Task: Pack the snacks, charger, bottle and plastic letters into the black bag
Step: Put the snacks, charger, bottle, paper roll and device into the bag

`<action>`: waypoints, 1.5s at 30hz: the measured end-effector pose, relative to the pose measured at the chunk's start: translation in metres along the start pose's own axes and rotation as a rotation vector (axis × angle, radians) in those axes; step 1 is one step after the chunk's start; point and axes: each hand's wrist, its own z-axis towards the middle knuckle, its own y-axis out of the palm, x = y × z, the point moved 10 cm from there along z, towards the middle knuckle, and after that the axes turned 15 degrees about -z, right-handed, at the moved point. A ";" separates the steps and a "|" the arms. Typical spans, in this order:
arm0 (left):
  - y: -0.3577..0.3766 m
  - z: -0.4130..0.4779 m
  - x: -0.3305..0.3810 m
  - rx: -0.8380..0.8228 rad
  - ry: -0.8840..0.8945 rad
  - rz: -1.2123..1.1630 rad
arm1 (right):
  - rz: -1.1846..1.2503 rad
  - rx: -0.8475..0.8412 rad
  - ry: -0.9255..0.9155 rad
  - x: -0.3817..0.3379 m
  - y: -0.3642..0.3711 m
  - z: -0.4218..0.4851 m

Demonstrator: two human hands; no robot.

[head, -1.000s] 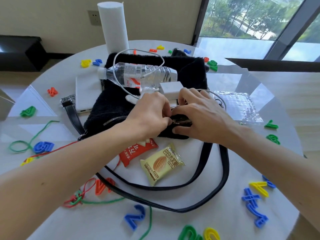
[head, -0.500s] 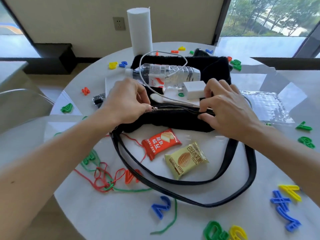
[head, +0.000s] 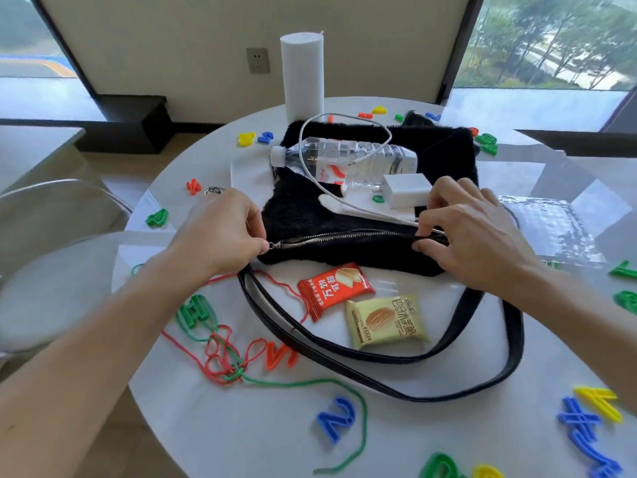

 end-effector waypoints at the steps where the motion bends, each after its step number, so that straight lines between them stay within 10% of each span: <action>1: 0.000 0.001 0.003 -0.013 -0.008 0.052 | 0.013 -0.021 -0.003 0.000 0.002 0.000; 12: 0.017 0.013 0.072 -0.055 0.102 0.004 | 0.329 0.002 0.147 0.019 -0.017 0.032; 32: 0.043 0.045 0.052 -0.251 0.123 -0.148 | -0.048 -0.373 -0.038 -0.066 0.036 0.176; 45: -0.014 0.048 0.043 0.375 0.119 -0.448 | -0.018 -0.387 -0.138 -0.058 -0.018 0.157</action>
